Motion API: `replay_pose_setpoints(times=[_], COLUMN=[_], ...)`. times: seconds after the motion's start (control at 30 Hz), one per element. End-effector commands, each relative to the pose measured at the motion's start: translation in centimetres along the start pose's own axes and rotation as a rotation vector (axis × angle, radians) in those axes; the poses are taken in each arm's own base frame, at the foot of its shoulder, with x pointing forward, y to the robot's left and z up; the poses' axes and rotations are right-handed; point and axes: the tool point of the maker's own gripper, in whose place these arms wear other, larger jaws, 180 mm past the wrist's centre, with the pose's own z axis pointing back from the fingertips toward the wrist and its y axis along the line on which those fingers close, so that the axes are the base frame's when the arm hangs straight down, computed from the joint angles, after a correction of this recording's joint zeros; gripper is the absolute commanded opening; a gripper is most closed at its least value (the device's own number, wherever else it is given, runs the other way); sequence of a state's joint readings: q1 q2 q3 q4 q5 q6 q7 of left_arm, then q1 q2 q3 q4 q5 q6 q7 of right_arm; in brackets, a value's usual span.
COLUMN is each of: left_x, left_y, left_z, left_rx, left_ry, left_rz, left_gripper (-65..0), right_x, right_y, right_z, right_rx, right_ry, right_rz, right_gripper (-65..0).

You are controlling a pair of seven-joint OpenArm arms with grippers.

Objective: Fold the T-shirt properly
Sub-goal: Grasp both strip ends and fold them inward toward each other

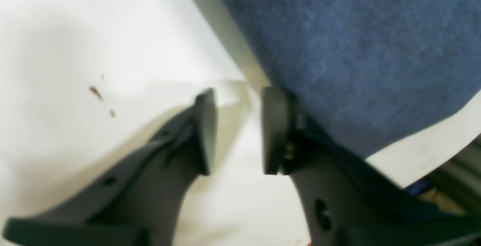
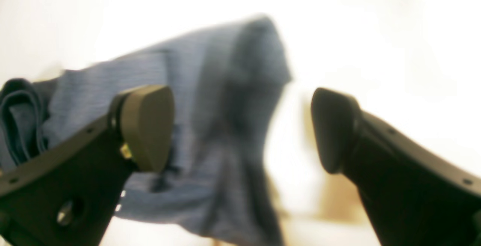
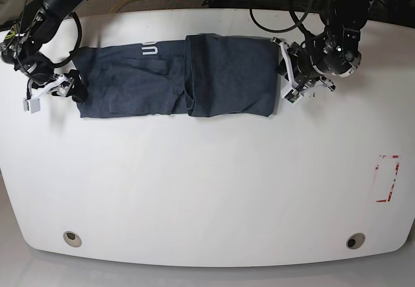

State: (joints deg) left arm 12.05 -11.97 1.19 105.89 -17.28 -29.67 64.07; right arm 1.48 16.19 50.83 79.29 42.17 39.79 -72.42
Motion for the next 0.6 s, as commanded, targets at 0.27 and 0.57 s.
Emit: replay_pose_setpoints(times=[0.27, 0.57], left_x=[-0.7, -1.2], left_y=[-0.5, -0.2], left_z=[-1.2, -1.7], left_rx=[-0.041, -0.046], left_ry=[-0.012, 0.008], left_rz=[0.036, 0.048], left_gripper=[-59.7, -59.6], right_x=[-1.7, -4.1], right_y=[0.4, 6.8], right_z=[-2.2, -4.2], right_rx=[0.081, 0.158], right_ry=[0.056, 0.081], right_rz=[-0.047, 0.049], right_gripper=[-10.5, -20.3])
